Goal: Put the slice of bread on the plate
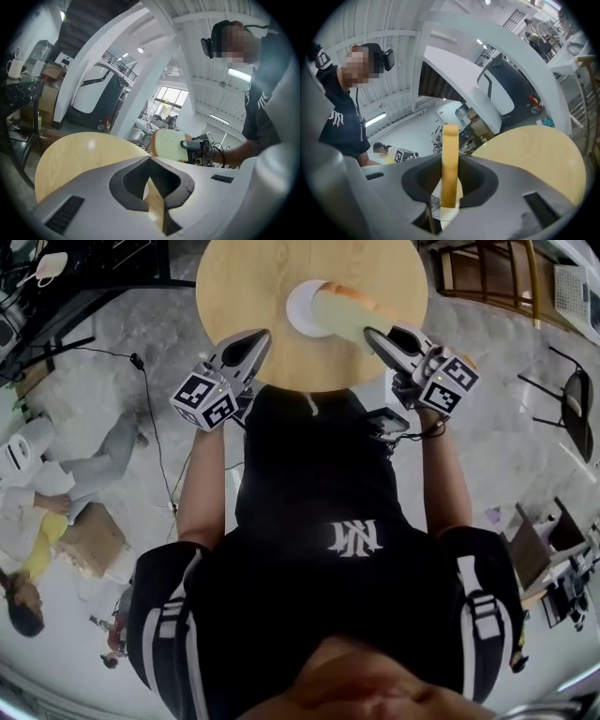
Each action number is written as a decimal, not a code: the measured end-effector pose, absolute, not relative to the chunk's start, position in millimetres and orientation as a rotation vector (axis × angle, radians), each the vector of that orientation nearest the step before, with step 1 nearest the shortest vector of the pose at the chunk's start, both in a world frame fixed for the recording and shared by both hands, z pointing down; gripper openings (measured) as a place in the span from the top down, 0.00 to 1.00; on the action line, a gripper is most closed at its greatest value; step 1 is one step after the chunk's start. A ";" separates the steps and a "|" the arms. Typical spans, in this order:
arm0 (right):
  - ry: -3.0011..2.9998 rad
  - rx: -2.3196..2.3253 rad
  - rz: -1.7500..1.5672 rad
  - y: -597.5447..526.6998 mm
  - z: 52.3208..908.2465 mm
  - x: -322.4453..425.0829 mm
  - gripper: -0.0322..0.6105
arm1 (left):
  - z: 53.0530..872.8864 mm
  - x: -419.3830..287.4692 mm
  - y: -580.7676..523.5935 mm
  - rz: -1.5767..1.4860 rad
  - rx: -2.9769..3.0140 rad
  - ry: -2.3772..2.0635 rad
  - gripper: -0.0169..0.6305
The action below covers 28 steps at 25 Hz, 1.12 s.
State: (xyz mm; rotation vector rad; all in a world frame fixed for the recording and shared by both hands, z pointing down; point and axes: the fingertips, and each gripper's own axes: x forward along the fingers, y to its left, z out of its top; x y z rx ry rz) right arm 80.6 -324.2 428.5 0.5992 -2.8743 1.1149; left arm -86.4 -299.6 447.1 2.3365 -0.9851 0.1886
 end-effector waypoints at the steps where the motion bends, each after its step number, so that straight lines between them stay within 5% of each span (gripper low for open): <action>1: -2.865 0.592 1.133 -323.7 431.0 81.5 0.81 | 449.1 -84.0 -299.5 0.194 2.332 -0.983 0.95; 28: -2.454 0.382 1.599 -314.5 557.0 36.7 0.81 | 540.1 -73.7 -322.3 0.142 2.352 -0.919 0.95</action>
